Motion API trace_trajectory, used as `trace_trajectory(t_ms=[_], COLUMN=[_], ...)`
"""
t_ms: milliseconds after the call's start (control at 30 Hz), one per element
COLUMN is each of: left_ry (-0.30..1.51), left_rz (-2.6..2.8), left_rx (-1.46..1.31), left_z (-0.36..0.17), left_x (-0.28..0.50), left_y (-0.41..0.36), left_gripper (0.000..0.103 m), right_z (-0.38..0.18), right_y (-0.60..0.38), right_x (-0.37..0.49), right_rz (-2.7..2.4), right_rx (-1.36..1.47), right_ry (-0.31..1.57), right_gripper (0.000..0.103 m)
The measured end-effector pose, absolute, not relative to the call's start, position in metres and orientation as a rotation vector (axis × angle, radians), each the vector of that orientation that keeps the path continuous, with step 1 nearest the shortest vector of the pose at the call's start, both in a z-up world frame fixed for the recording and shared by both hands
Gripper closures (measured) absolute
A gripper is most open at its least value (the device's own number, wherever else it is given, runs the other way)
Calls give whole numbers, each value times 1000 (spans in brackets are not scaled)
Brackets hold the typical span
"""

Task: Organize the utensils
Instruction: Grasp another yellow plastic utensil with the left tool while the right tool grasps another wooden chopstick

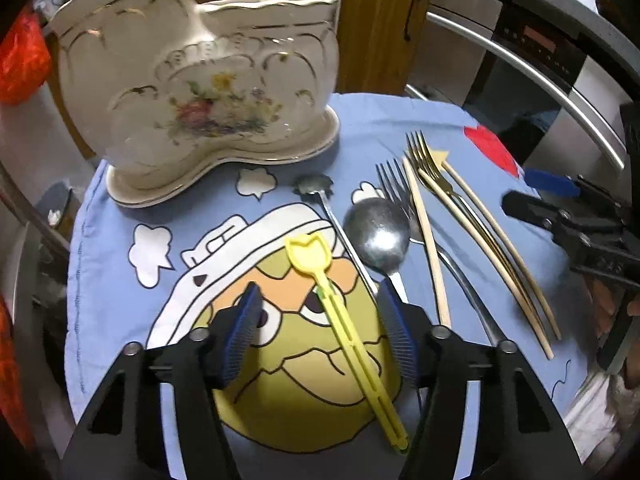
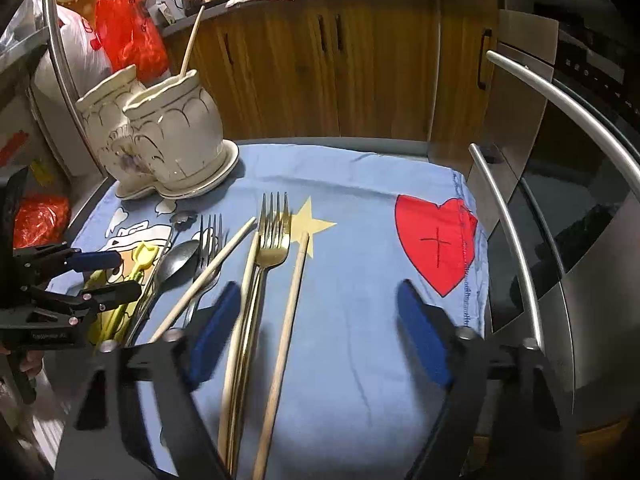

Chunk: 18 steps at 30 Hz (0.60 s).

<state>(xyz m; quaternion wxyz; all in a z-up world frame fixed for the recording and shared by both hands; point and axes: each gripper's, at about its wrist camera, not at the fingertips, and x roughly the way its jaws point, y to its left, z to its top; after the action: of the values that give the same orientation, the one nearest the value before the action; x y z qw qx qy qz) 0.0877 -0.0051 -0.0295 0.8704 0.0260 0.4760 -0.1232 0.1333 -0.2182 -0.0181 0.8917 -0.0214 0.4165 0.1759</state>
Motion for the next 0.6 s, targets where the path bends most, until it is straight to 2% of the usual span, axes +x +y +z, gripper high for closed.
trace_trajectory(t_ms=[33,100,167,200,367,467,600], left_ry=[992,990,990,994,1001,1007,1022], left_rz=[-256,-256,-257,-263,-289,-291,-313], left_rx=[60,61,51,46,33,36,4], left_z=[-29,-29,-29,-28,-26,-28,-28], left_x=[87,86,86,86,80,79,78], left_y=[-6,-7,-7,-7,-6,-5,-3], left_gripper=[48,58,63,68,71,72,72], right_z=[-20,-24,-26,-25,-21,-26,-28], right_y=[-216,-213,-209,-208,-209,-211,-205], right_x=[135,136,137,136,130,133,131], right_rz=[365,366,377,384,385,372,401], right_rx=[-53,-62,-67,-68,-93,-87,-93], right_ry=[876,888,909,915,914,935,957], right_gripper=[45,53,65,66,67,76,79])
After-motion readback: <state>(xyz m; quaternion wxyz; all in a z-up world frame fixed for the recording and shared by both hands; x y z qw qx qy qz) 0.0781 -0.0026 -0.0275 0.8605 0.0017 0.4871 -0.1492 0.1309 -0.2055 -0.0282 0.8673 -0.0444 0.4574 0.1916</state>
